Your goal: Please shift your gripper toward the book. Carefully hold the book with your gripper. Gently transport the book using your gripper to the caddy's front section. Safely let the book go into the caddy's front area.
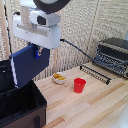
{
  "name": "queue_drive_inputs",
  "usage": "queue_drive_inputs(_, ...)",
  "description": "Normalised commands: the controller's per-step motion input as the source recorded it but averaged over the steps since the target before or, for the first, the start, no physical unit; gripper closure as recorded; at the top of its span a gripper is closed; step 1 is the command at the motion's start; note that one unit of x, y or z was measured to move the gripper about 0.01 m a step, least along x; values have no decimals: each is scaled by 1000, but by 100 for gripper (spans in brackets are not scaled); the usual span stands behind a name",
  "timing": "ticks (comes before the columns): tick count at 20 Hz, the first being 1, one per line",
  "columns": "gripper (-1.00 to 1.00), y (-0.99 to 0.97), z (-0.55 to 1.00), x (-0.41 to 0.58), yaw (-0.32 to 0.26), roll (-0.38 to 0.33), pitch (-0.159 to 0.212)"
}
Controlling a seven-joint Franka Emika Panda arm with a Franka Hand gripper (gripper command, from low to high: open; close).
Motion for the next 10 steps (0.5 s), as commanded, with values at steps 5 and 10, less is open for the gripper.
queue_drive_inputs(5, 100, 686, 140, -53, -68, 9, 94)
queue_drive_inputs(10, 100, 861, -18, -3, -46, -7, 140)
